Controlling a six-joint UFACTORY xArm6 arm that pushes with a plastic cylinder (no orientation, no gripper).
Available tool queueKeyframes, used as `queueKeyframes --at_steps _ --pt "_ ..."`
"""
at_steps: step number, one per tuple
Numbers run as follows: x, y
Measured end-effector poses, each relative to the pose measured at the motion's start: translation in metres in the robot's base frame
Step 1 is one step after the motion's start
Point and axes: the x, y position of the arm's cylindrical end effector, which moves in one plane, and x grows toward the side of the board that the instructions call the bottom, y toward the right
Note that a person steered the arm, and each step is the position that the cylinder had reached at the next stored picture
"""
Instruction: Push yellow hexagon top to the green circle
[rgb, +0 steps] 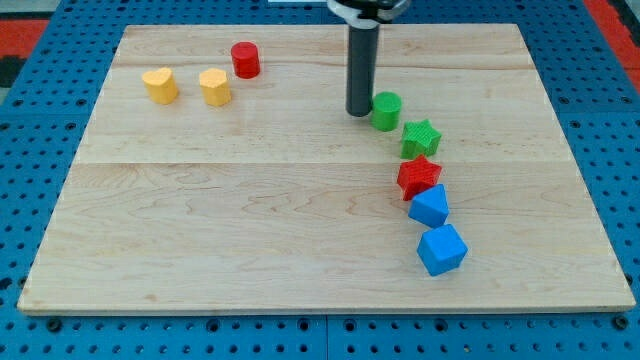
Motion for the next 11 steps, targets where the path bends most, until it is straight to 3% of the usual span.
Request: queueKeyframes --at_steps 2,3,5,6,8,9,10,11 --pt "0.000 0.044" --pt "-0.012 -0.034" --pt "0.010 -0.189" --pt "0.007 -0.235" --pt "-0.052 -0.206" --pt "-0.070 -0.164" --pt "-0.067 -0.101" --pt "-0.054 -0.111"
